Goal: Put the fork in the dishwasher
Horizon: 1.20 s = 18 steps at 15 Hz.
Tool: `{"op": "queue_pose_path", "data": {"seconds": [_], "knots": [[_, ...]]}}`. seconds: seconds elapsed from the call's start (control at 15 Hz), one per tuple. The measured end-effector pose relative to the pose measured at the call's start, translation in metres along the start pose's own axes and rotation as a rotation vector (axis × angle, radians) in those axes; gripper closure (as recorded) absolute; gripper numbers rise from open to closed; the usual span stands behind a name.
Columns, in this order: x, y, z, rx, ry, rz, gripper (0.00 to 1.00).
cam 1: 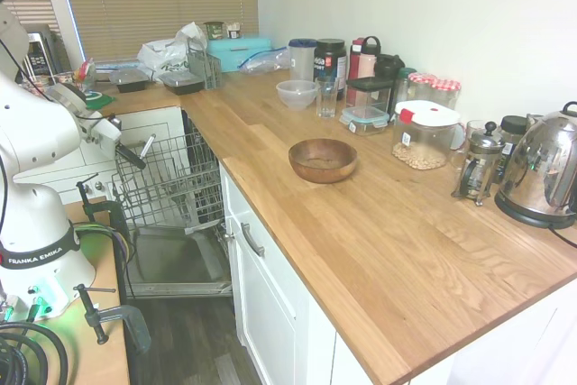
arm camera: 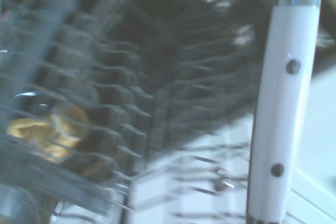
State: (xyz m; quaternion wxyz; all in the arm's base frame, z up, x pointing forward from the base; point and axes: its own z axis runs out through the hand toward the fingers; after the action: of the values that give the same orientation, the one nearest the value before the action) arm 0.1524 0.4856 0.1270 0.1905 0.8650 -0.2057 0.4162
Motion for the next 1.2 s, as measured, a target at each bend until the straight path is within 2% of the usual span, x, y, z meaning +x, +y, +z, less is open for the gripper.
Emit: {"op": "queue_pose_path", "data": {"seconds": [0.07, 0.13, 0.27, 0.4, 0.93, 1.2], "knots": [[-0.003, -0.020, 0.010, -0.005, 0.007, 0.009, 0.00], [-0.005, -0.040, 0.013, -0.015, -0.008, 0.017, 0.00], [0.000, -0.073, -0.004, -0.006, -0.040, 0.018, 0.00], [0.005, -0.084, -0.021, 0.006, -0.038, 0.027, 0.00], [0.035, -0.080, -0.018, -0.015, -0.037, 0.050, 0.00], [0.063, -0.055, -0.039, 0.018, -0.004, 0.103, 0.00]]}}
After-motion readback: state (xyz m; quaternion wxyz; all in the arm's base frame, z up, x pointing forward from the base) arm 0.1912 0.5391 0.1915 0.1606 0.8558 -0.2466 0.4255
